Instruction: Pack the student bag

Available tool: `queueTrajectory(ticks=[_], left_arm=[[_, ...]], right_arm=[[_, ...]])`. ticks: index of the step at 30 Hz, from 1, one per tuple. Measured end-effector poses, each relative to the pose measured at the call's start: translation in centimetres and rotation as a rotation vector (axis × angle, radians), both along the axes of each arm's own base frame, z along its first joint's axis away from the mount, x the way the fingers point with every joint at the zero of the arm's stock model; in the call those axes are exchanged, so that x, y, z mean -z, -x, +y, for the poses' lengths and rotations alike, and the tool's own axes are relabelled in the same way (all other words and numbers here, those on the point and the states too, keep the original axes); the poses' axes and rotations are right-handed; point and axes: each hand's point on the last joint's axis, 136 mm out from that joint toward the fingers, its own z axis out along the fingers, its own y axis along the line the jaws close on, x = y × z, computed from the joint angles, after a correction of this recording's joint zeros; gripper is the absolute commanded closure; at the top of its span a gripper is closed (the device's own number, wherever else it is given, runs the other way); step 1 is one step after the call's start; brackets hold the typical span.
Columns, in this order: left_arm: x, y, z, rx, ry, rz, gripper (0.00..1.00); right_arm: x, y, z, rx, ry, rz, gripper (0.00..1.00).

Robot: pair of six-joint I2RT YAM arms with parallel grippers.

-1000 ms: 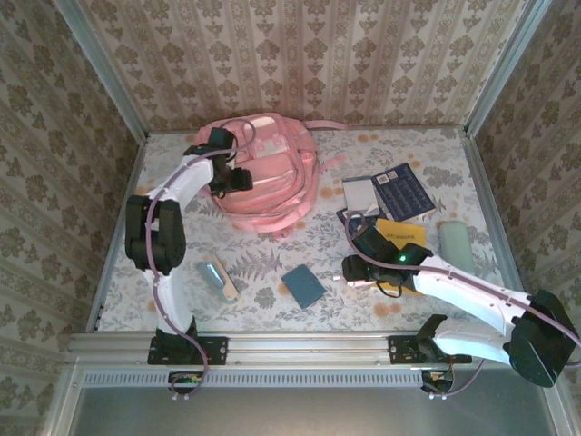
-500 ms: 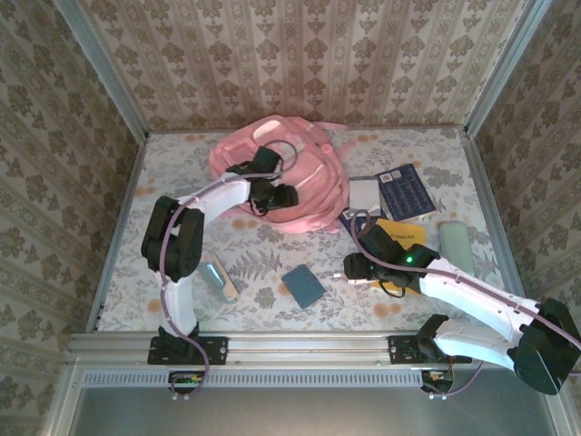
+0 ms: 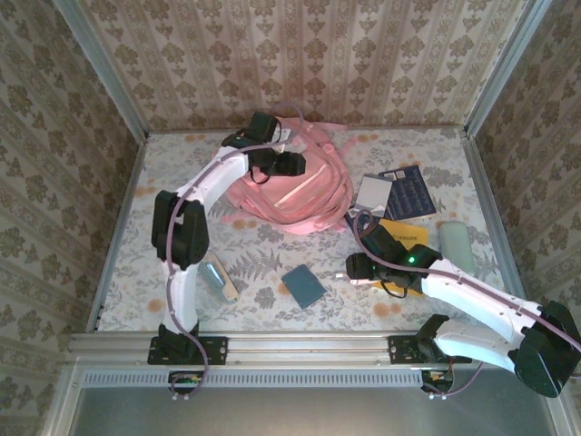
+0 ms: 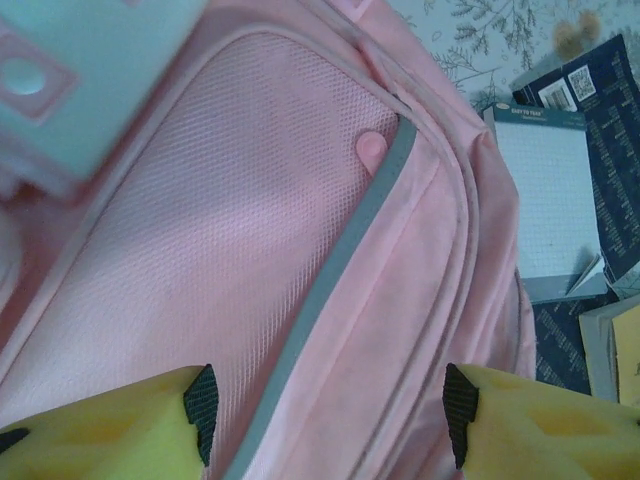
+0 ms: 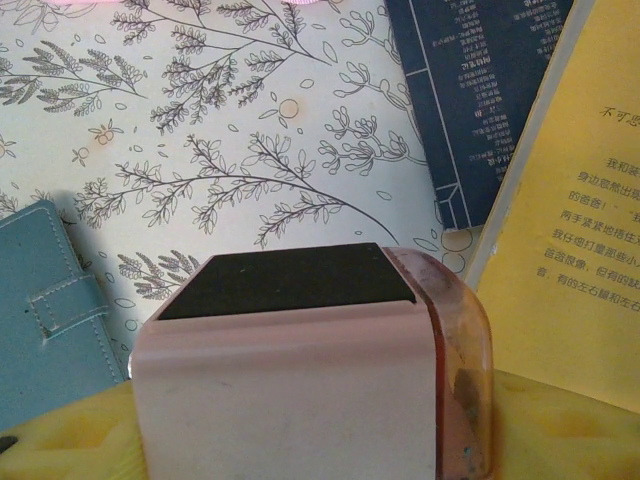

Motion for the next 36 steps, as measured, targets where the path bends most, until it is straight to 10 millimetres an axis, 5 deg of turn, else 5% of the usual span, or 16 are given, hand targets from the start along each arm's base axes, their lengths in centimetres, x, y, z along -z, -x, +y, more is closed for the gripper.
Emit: queueTrajectory(ticks=[8,26,36], left_arm=[[7.0,0.7,-1.2,0.108,-0.009,0.147,0.38],[7.3,2.3,-2.5,0.171,0.090,0.166,0.53],[6.0,3.3,-3.4,0.197,0.171,0.189,0.81]], right_arm=[[0.1,0.1,-0.4,0.009,0.007,0.008,0.46],[1.1,0.3,-0.5,0.009,0.033,0.048,0.46],[1.2,0.0,-0.3,0.010,0.034,0.057,0.46]])
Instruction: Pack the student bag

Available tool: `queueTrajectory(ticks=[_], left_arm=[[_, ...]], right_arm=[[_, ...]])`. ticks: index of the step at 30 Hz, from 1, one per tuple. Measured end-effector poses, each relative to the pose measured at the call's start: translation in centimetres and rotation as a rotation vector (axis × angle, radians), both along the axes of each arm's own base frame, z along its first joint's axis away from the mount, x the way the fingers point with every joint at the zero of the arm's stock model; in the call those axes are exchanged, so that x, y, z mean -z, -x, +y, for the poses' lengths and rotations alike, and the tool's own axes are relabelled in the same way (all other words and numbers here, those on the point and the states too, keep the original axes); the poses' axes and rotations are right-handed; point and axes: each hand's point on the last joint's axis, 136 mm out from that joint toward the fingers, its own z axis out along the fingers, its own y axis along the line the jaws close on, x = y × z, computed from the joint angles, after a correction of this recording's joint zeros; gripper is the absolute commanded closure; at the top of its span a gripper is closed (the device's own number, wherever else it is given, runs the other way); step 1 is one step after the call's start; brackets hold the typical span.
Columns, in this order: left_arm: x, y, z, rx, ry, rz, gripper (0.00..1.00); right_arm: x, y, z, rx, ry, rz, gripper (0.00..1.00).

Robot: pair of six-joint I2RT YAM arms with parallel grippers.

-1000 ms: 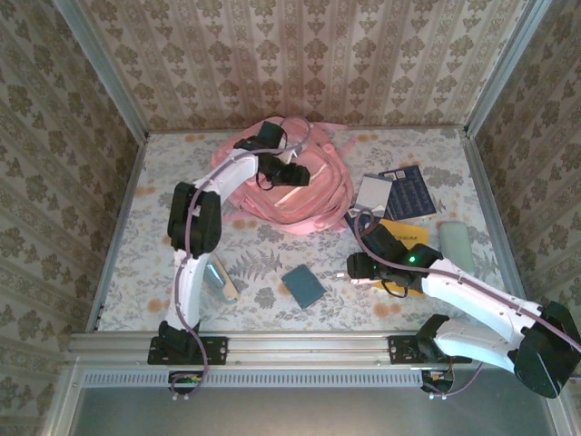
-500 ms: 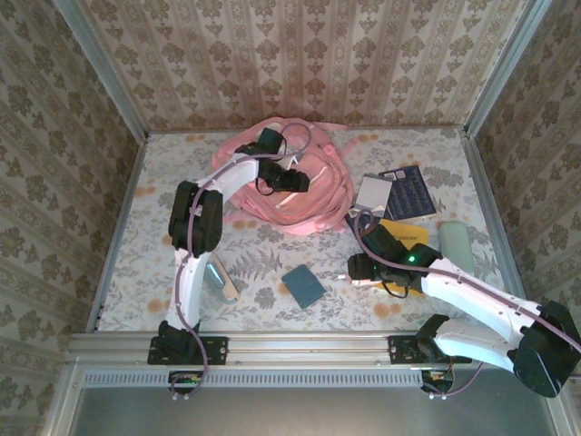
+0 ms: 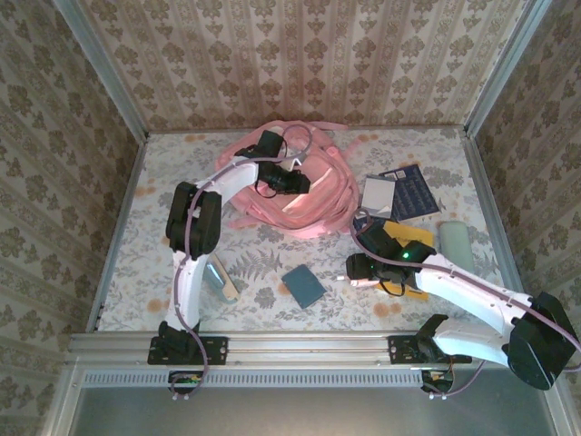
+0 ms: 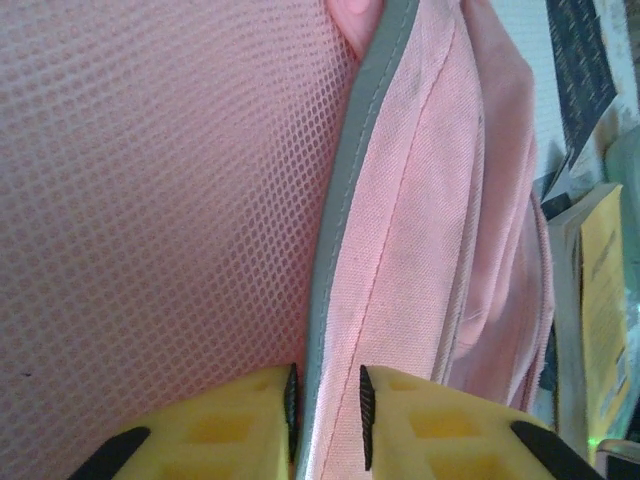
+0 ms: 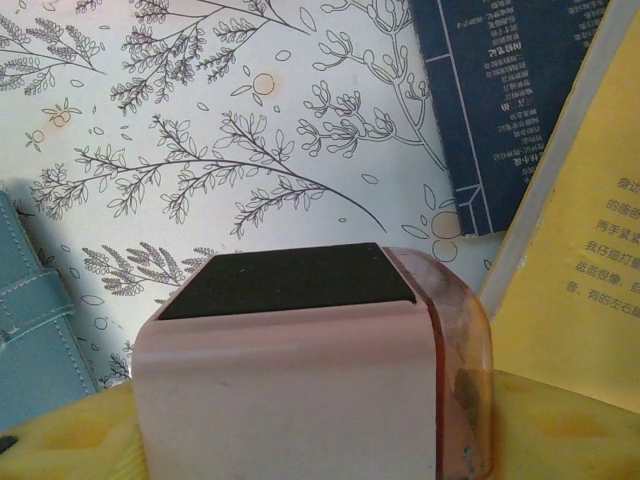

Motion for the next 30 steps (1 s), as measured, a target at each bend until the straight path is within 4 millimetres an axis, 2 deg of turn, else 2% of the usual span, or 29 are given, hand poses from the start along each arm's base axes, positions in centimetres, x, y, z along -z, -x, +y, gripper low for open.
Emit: queueTrajectory(ticks=[8,13,19,22,26,30], left_arm=[[-0.4,0.9,-1.0,0.030,0.031,0.017,0.77],[-0.5,1.1,-1.2,0.037,0.046,0.031,0.66],[-0.2,0.9,-1.9,0.044,0.038,0.033,0.63],[0.5,0.5,-2.2,0.044,0.025,0.033,0.70],[1.1,0.1,-2.2,0.036,0.000,0.037,1.00],[1.2,0.0,-2.0,0.033,-0.012,0.032,1.00]], right_arm=[[0.5,0.0,-0.1,0.005,0.013,0.016,0.45],[0.4,-0.3,-0.1,0.008,0.006,0.008,0.46],[0.4,-0.4,0.0,0.009,0.004,0.005,0.46],[0.4,-0.3,0.0,0.010,0.004,0.005,0.46],[0.2,-0.4,0.0,0.013,0.001,0.002,0.48],[-1.1,-0.8,-0.3,0.032,-0.020,-0.047,0.50]])
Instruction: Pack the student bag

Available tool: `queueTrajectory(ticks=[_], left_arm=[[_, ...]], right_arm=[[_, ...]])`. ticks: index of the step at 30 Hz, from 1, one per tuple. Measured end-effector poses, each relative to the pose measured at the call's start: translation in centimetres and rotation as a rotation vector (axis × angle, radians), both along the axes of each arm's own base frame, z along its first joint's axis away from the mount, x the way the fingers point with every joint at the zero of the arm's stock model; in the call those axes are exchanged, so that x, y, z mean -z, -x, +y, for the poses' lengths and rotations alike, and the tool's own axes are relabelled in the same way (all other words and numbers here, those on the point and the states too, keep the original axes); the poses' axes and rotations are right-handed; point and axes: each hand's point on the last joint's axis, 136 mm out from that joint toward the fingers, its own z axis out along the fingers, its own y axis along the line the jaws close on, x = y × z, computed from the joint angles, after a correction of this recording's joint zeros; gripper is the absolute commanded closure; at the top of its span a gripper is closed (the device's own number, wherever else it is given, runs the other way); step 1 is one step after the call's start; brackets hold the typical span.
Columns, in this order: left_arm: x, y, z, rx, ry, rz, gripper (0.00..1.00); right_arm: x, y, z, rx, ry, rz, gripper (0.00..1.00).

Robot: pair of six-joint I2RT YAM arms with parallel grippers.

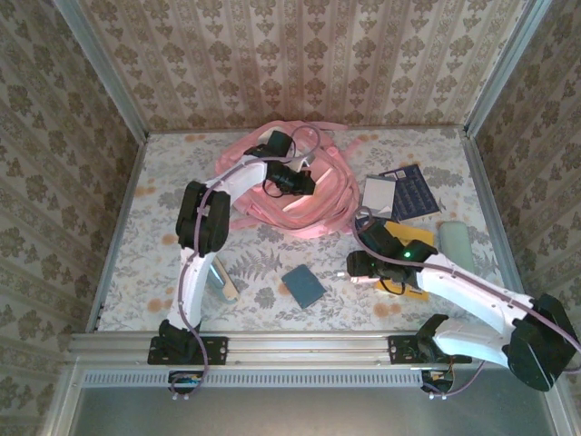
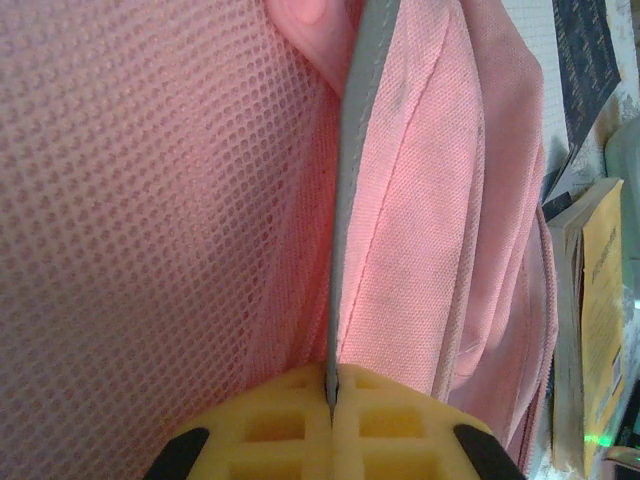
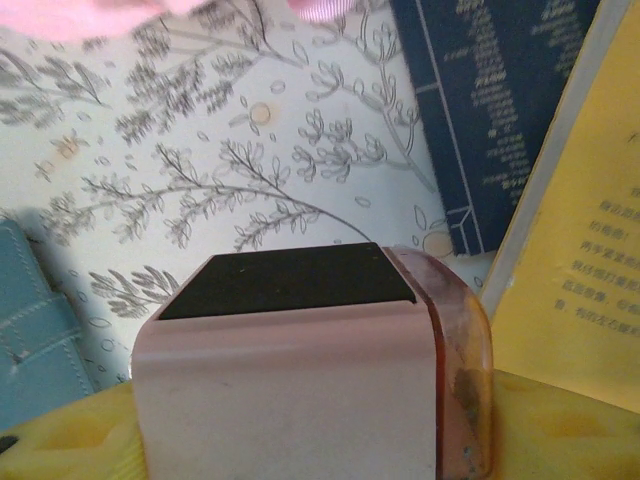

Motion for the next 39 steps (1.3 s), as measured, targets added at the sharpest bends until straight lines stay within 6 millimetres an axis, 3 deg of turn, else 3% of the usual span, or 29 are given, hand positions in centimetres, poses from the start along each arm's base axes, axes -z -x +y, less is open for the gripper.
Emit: queueTrajectory(ticks=[5,11,16,19,27,32,39], left_arm=[[-1.4,-0.6,0.8,-0.024,0.015,-0.014,1.00],[-7.6,-2.8,4.1,-0.130,0.076,-0.070,1.00],[-13.8,-5.7,6.9,-0.227,0.145,-0.140,1.00],[-16.2,-6.4,7.4,-0.248,0.171,-0.172,1.00],[-16.7,-5.2,7.9,-0.300,0.204,-0.072,1.00],[-18.5,-5.1,9.5,-0.368,0.280,-0.026,1.00],[-22.2,-4.5,11.0,-0.411,0.394,-0.011,1.00]], right_arm=[[-2.7,-0.8,-0.2,0.017,-0.050,-0.091,0.49],[-5.9,-2.2,-0.3,0.046,-0.088,-0.175,0.54],[-8.4,-5.3,-0.4,0.124,-0.176,-0.211,0.55],[-9.0,-7.1,0.5,0.139,-0.238,-0.201,0.55],[-11.8,-12.6,5.0,0.110,-0.359,-0.189,0.55],[-11.1,-16.6,7.2,0.130,-0.406,-0.167,0.54],[-6.7,-21.2,9.9,0.171,-0.468,-0.101,0.49]])
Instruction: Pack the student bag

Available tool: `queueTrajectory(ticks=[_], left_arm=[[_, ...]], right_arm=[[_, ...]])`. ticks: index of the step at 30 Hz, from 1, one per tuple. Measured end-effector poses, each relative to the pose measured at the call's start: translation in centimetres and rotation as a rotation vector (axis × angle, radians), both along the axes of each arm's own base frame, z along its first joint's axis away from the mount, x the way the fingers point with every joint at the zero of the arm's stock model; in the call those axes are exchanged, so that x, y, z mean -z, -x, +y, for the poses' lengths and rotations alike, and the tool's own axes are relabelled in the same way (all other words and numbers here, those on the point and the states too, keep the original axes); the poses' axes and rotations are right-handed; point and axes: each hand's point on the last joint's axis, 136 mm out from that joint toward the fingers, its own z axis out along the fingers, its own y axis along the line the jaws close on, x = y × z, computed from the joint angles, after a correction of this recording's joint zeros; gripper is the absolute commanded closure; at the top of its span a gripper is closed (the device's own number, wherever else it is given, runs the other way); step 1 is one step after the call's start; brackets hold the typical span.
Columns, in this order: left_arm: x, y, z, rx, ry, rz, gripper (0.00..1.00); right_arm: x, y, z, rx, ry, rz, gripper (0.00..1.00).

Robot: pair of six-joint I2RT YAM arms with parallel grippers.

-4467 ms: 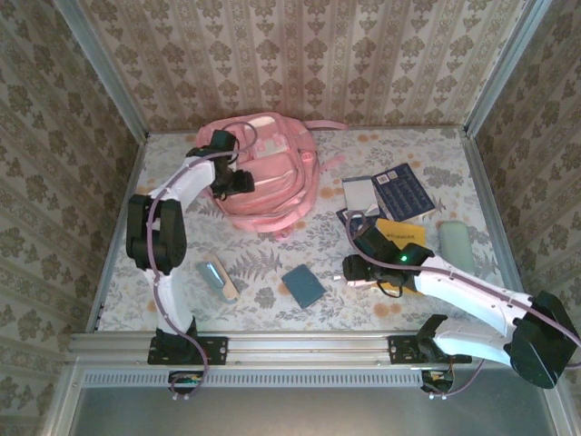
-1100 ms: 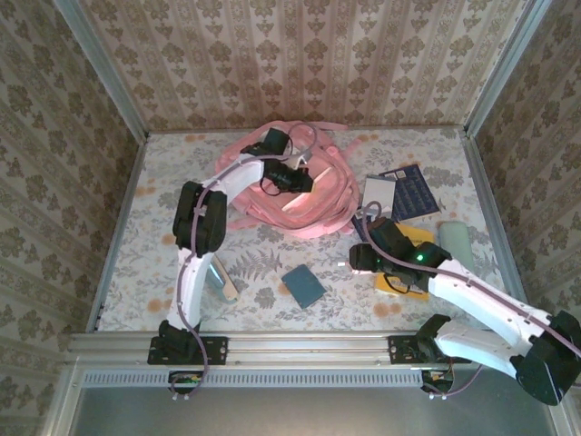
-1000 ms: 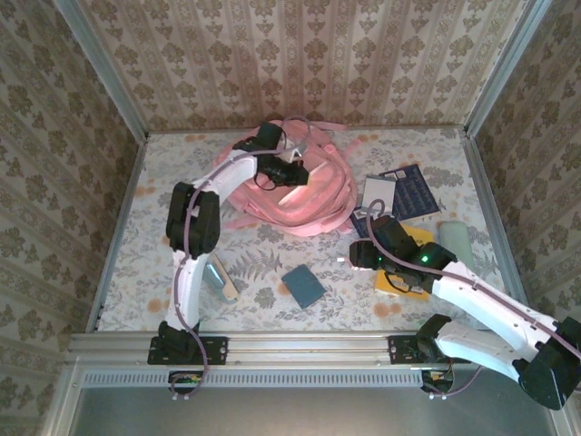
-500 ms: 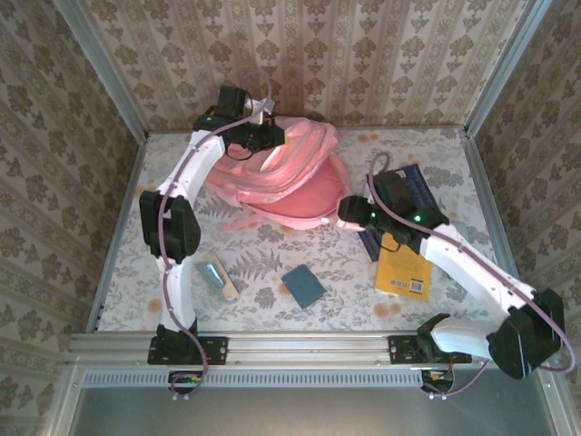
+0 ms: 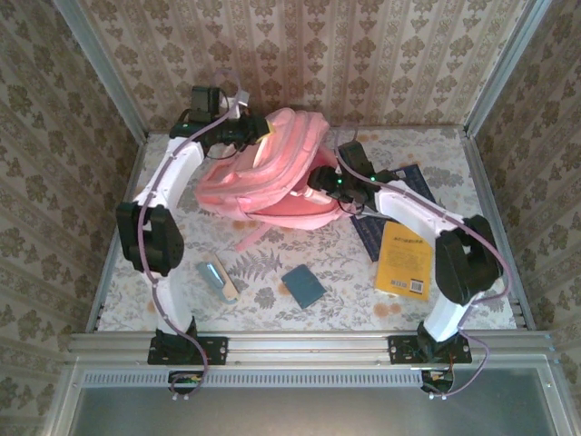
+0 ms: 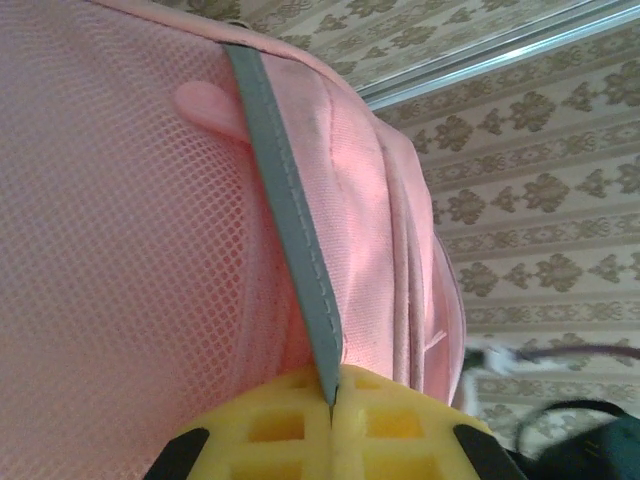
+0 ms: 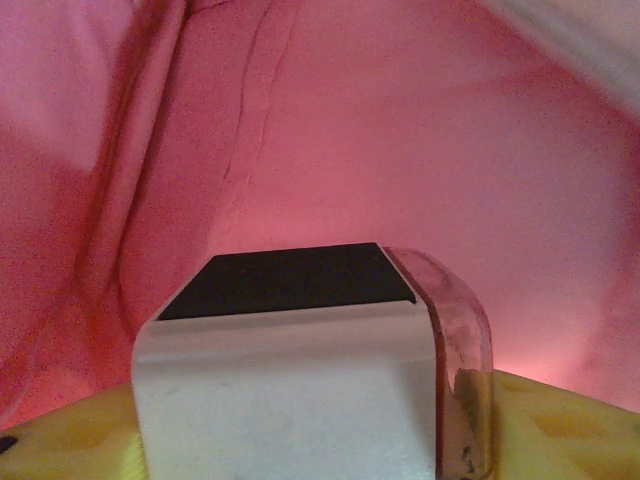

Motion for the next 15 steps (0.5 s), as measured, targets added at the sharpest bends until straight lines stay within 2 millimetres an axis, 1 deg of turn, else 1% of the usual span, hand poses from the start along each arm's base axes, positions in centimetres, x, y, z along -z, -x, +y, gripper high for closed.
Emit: queueTrajectory(ticks=[3,5,8,10,11,13,15], left_arm=[[-1.0,0.6,0.1,0.012,0.029,-0.011,1.00],[-1.4,0.9,0.0,0.022,0.045,-0.015,1.00],[-1.7,1.4,-0.1,0.041,0.062,-0.017,1.00],[-1.9,1.6,-0.2,0.050,0.069,-0.022,1.00],[-1.9,1.6,-0.2,0.051,0.069,-0.022,1.00],[-1.8,1.5,0.1,0.047,0.069,-0.023,1.00],[-1.8,1.3,0.5,0.041,0.066,-0.025,1.00]], right_arm=[[0.9,-1.6,1.7,-0.022,-0.054,-0.001,0.46],[1.0,-2.7,2.9,-0.042,-0.093,-0.020,0.44],[1.1,-4.0,5.1,-0.074,-0.153,-0.036,0.42],[1.2,-4.9,7.1,-0.104,-0.177,-0.041,0.37],[1.2,-5.2,8.0,-0.118,-0.183,-0.046,0.32],[1.0,-5.8,10.2,-0.150,-0.193,-0.053,0.15],[0.8,-6.0,12.0,-0.179,-0.192,-0.058,0.03]])
